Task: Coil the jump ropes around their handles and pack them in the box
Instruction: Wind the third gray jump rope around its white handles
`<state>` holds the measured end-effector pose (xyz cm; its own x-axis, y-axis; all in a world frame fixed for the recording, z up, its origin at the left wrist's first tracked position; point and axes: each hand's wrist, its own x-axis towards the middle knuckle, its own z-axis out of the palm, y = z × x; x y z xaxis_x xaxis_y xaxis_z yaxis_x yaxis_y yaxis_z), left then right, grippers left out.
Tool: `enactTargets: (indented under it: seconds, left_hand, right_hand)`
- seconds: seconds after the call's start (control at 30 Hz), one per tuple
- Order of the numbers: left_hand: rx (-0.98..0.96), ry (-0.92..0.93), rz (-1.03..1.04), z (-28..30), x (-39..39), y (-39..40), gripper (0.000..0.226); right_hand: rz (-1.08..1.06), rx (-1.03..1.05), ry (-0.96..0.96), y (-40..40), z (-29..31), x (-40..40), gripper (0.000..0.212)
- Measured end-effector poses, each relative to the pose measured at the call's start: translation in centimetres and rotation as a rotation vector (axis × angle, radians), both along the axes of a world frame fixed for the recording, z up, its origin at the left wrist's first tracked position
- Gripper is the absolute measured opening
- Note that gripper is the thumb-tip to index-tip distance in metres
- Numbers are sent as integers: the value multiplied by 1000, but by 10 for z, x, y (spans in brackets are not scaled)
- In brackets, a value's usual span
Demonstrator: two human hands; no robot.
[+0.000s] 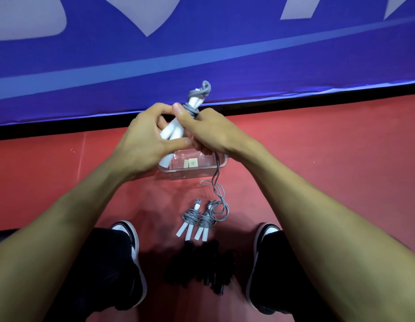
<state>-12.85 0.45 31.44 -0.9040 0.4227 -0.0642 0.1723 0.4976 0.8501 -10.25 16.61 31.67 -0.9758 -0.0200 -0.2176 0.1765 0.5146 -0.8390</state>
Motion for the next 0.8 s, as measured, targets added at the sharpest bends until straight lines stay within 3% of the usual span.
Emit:
enactTargets:
  seconds: [0.13,0.27,0.43,0.57,0.67,0.8]
  left_hand:
    - [-75,46,31,3,4,2,44]
    - [120,-189,-64,6,0,0,20]
    - [159,-288,-159,16,11,2,9]
    - [68,-148,-94,13,9,2,22]
    - [-26,-33,-69,3,5,0,16]
    - [-4,40,-101,1,4,2,7]
  right_hand:
    - [15,77,49,-3,1,-1,64]
    - [25,133,108,-3,0,-1,60]
    - [14,83,144,-5,2,-1,60]
    - [-14,124,107,-5,4,0,62]
    - [-2,162,64,-3,4,3,65]
    - [-3,202,72,-1,5,2,63]
